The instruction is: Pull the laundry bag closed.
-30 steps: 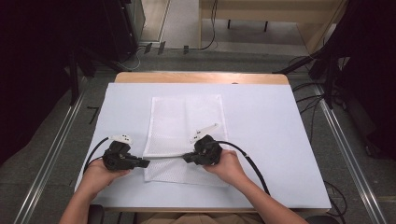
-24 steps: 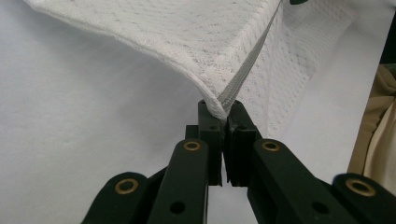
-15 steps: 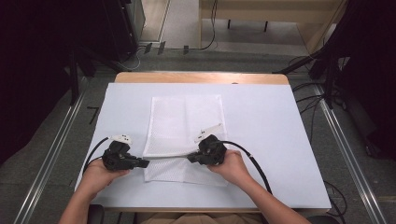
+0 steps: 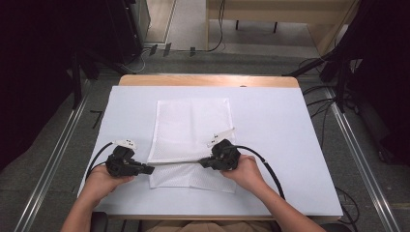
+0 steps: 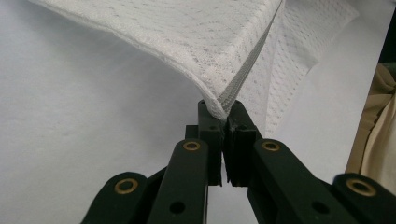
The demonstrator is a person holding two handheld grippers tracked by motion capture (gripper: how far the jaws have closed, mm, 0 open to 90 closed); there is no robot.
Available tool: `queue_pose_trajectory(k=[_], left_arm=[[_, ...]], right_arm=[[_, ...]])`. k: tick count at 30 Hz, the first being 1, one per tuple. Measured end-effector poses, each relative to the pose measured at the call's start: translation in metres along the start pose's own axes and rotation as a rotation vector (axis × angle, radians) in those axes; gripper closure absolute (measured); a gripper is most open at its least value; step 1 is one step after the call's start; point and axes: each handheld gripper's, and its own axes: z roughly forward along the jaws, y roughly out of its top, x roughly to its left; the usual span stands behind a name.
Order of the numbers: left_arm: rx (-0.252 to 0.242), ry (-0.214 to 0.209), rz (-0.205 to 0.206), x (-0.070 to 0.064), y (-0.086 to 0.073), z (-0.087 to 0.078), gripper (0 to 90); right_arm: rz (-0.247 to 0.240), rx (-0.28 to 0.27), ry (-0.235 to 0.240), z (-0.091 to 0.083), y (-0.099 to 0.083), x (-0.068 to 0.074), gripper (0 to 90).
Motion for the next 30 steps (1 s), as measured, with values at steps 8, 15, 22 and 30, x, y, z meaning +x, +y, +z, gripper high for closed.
queue_pose_trajectory(k=[8,15,22,30], left_arm=[[0.003,-0.010,0.001,0.000,0.000,0.001,87.8],[0.002,-0.012,0.003,-0.001,0.000,0.001,88.0],[0.006,-0.009,0.004,0.000,-0.001,0.001,87.9],[0.003,-0.008,-0.004,0.000,-0.001,0.000,87.9]], right_arm=[[-0.007,-0.008,-0.001,-0.005,0.000,0.001,88.0],[-0.018,0.008,-0.013,-0.006,-0.003,0.001,88.1],[-0.001,0.009,-0.011,-0.011,-0.006,-0.002,88.1],[0.013,0.010,-0.015,-0.018,-0.014,-0.007,88.0]])
